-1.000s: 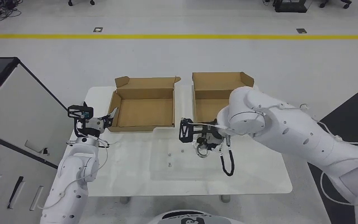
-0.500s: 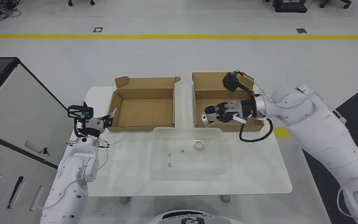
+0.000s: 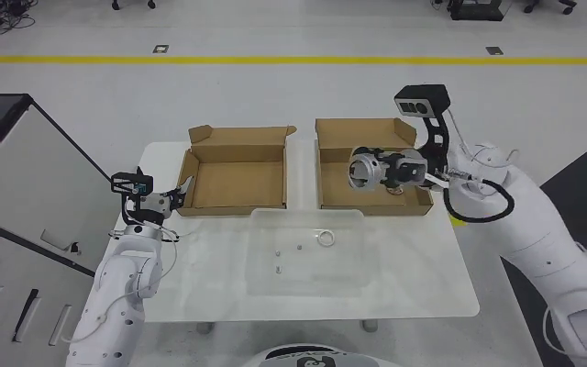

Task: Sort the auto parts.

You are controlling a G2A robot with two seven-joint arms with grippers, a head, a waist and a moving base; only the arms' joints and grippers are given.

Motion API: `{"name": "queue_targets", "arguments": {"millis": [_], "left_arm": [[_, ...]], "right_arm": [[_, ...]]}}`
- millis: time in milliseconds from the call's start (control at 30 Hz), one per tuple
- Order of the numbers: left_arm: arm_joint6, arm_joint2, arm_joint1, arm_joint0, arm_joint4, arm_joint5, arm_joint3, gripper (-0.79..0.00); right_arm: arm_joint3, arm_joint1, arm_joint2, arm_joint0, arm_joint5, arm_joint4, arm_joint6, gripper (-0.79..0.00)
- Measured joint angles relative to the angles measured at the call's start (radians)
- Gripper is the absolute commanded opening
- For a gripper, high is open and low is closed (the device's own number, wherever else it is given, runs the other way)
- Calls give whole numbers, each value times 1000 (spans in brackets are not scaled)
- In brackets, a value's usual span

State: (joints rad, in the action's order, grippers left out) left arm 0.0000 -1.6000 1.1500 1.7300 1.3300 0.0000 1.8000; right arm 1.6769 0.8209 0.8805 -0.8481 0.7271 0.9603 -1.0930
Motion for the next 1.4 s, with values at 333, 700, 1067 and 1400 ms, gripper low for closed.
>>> {"name": "queue_targets", "arguments": {"millis": [333, 700, 1067, 1400], "left_arm": [[0, 0, 0, 0, 0, 0, 0, 0], [0, 0, 0, 0, 0, 0, 0, 0], [0, 0, 0, 0, 0, 0, 0, 0], [0, 0, 0, 0, 0, 0, 0, 0]], "right_arm": [[88, 81, -26, 127, -66, 209, -66, -785], [119, 135, -26, 158, -121, 306, -122, -785], [159, 160, -17, 92, -140, 429, -62, -785], [136, 217, -13, 35, -152, 709, -118, -785]]}}
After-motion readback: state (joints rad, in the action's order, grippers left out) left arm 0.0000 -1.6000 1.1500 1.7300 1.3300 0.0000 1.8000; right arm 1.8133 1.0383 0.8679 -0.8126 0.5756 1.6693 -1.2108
